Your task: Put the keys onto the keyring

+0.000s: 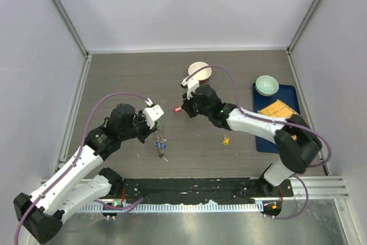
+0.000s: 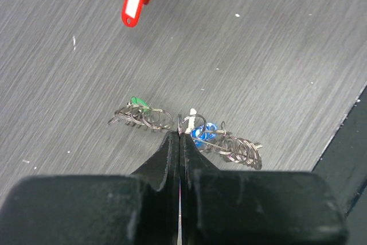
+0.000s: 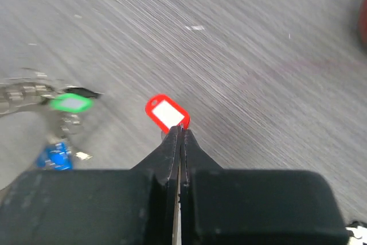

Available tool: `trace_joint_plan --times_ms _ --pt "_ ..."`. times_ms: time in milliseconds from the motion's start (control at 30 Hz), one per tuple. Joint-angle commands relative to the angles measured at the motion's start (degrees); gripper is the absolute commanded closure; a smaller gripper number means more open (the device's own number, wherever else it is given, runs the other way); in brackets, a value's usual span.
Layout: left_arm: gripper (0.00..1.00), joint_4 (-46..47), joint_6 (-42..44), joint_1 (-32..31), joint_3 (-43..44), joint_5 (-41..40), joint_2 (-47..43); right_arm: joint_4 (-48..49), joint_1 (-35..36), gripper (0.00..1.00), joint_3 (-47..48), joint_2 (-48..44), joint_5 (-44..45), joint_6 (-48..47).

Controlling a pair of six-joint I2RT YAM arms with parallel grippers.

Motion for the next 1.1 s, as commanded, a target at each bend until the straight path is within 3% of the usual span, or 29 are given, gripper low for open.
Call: trace_joint_plan --times_ms 0,267,600,867,1067 --pt "1.00 2.3 2.3 0.0 1.6 7.7 -1.3 1.3 0.3 0.99 -2.6 -10.8 -10.2 -8.0" --pt "1.00 0.4 5.0 0.0 5.5 12.6 0.8 -2.6 0.3 0.99 -6.2 -25.2 -22.6 -13.6" --pt "1.00 -0.6 6.1 0.0 10.2 19.7 5.1 -1.8 0.3 0.99 -9.8 -30.9 -36.8 -17.1" --pt "1.00 0.0 5.8 0.0 8.1 17.2 3.8 -2.7 0.3 0.99 -10.2 -30.5 -34.2 -16.4" --pt "1.00 2.3 4.3 0.0 4.6 9.7 0.9 -9.7 0.3 0.99 -8.3 -28.3 -24.2 -11.3"
